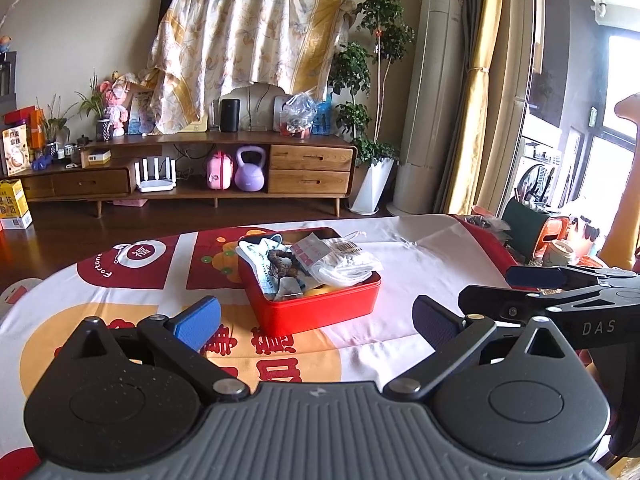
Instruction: Organize soft objects
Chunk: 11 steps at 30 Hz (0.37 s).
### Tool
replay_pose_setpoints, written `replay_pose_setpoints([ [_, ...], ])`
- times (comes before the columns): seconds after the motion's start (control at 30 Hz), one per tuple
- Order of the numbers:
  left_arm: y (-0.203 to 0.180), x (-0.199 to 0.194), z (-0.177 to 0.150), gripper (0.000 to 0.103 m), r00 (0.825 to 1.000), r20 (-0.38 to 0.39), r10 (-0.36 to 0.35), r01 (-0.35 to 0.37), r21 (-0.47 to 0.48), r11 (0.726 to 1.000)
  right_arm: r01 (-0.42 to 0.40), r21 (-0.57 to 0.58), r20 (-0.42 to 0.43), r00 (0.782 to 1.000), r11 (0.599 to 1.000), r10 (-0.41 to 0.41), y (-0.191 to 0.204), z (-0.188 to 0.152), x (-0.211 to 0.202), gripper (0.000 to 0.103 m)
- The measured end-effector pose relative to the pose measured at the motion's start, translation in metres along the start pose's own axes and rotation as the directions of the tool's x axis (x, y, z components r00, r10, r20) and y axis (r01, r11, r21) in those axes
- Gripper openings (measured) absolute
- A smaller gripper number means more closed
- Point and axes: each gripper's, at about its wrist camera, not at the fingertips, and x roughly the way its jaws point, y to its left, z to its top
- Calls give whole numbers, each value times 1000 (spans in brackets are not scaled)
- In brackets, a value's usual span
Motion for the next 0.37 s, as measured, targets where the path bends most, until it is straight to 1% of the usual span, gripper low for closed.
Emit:
replay_pose_setpoints([
  [0.23,-1,-3,0,103,1000,9,10,-11,9,1000,1,3,-4,1000,1000,-1,-1,-2,0,103],
  [0.37,0,0,0,103,1000,0,11,-11,7,1000,1,4,-9,1000,1000,-1,2,-6,1,103],
])
